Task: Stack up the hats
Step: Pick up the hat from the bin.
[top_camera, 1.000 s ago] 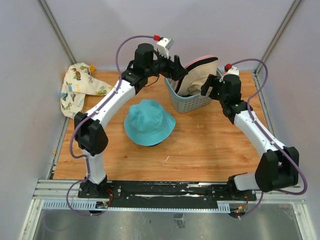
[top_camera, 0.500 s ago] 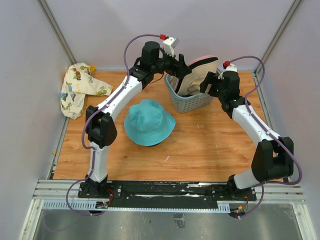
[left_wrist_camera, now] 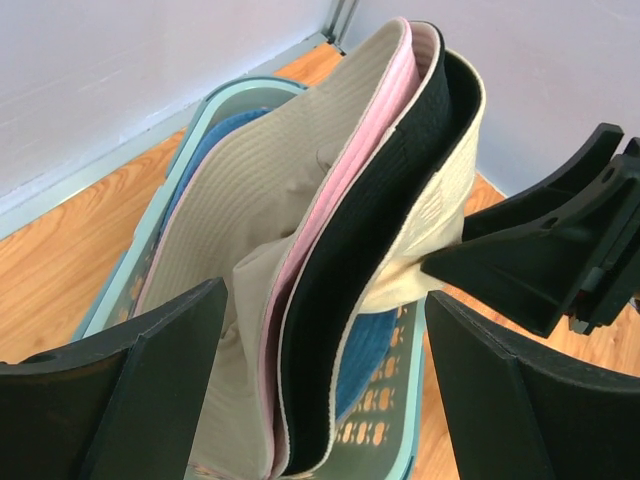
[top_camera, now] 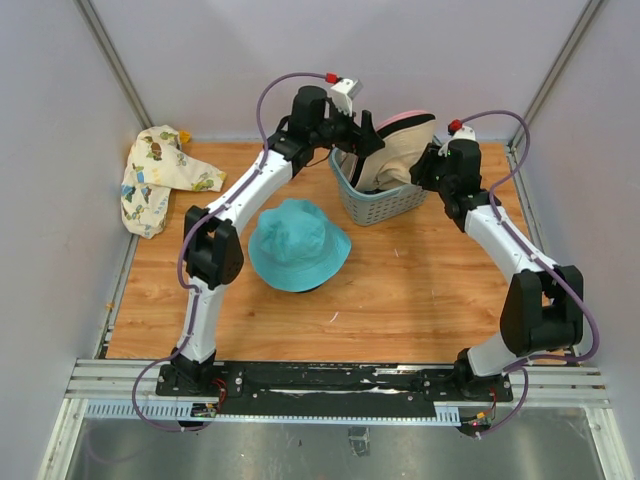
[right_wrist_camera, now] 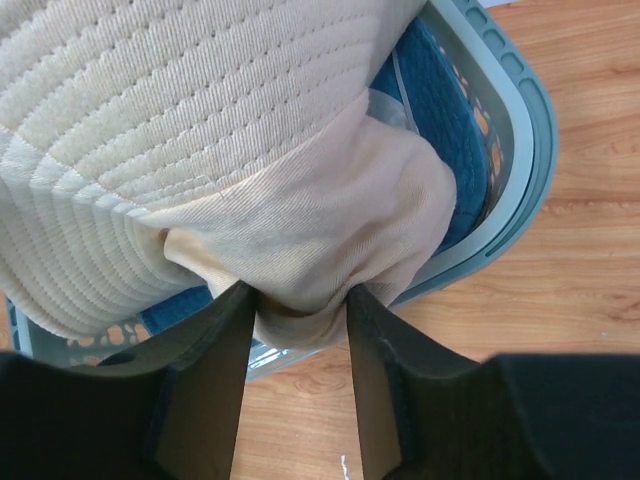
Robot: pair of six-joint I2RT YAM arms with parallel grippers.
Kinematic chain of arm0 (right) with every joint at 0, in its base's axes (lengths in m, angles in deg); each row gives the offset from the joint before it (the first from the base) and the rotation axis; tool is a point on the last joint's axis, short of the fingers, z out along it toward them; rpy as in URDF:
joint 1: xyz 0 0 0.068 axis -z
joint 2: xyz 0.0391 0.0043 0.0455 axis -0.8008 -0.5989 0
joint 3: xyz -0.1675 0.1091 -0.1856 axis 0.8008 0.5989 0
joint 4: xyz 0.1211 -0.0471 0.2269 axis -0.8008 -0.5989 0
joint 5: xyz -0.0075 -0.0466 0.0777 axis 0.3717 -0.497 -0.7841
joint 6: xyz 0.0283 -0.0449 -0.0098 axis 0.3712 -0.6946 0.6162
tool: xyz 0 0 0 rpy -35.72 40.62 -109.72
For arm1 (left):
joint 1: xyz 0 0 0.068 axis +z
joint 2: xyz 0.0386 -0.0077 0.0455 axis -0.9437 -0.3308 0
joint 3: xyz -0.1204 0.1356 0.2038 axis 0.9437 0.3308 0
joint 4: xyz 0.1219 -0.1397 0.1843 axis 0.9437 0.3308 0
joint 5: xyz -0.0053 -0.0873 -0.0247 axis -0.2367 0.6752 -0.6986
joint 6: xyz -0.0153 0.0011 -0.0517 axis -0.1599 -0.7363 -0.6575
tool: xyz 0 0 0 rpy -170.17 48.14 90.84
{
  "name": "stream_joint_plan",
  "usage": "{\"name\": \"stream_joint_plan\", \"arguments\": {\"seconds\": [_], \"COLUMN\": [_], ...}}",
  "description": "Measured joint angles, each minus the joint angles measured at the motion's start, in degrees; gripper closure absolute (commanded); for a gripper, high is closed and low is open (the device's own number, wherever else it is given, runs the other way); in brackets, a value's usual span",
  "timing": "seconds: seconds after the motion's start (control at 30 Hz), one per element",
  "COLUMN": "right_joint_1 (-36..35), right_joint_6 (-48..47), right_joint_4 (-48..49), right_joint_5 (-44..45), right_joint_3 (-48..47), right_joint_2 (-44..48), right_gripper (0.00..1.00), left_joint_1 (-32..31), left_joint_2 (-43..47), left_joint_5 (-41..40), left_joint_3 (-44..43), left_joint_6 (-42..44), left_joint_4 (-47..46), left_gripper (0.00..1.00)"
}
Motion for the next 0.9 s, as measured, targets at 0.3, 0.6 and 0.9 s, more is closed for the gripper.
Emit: {"name": "stream_joint_plan", "arguments": {"seconds": [0.3,0.6,0.9], "right_joint_1": [0.0,0.0,0.0], "right_joint_6": [-1.2,-2.7,-3.9], "right_joint_4": [0.3,-0.3,-3.1], "right_joint_5": [-0.3,-0.3,-0.3], "right_joint_3": [0.0,0.0,-2.0], "right_joint_2": [0.0,1.7,5.4], "right_gripper": [0.88,0.95,0.97], "left_joint_1": [0.0,0.2,0.4], "left_joint_2": [-0.9,-0.9,-0.9], "left_joint_5": [-1.7,-3.1,-3.5], "left_joint_3": [0.0,1.3,1.3], "left_joint_6": [-0.1,-1.4,-2.6], "left_joint_4": [-0.1,-3.8,-4.7], "left_gripper": [0.15,0.17,0.18]}}
